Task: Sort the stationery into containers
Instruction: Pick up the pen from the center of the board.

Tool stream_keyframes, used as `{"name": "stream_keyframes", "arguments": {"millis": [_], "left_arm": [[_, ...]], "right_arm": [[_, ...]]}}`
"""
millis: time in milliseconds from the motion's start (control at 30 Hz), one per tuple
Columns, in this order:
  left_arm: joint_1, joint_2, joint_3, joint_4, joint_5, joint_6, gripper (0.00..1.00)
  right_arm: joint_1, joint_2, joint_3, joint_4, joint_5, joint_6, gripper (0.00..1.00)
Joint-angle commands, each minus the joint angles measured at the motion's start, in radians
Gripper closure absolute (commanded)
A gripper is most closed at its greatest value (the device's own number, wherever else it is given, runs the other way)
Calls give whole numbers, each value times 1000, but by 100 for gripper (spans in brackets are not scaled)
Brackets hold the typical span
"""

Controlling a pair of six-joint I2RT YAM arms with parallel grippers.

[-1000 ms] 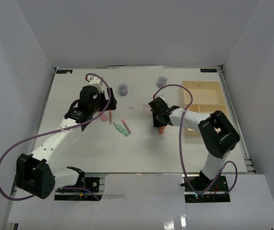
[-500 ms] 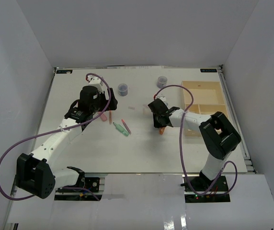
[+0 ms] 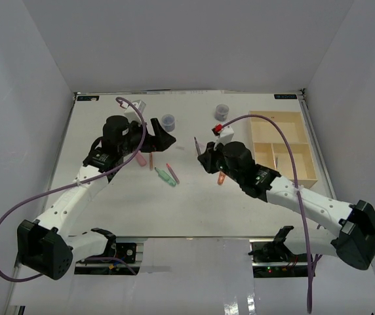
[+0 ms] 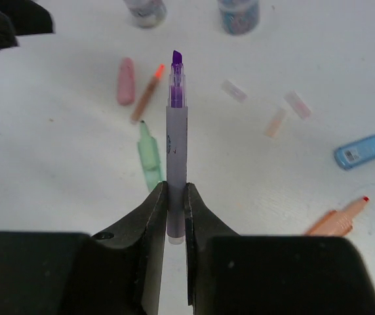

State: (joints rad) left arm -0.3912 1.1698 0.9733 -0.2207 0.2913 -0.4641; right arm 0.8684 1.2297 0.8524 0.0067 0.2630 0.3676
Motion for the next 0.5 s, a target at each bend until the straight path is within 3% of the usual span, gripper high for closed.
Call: {"name": "stream_keyframes", "arguments": {"millis": [0, 467], "left_arm": [[-17, -62, 15, 84, 180, -97, 2], [-196, -108, -117, 333, 129, -205, 8]], "right_arm": [[14, -90, -79, 272, -108, -59, 92], [32, -228, -223, 529, -186, -19, 92]]}}
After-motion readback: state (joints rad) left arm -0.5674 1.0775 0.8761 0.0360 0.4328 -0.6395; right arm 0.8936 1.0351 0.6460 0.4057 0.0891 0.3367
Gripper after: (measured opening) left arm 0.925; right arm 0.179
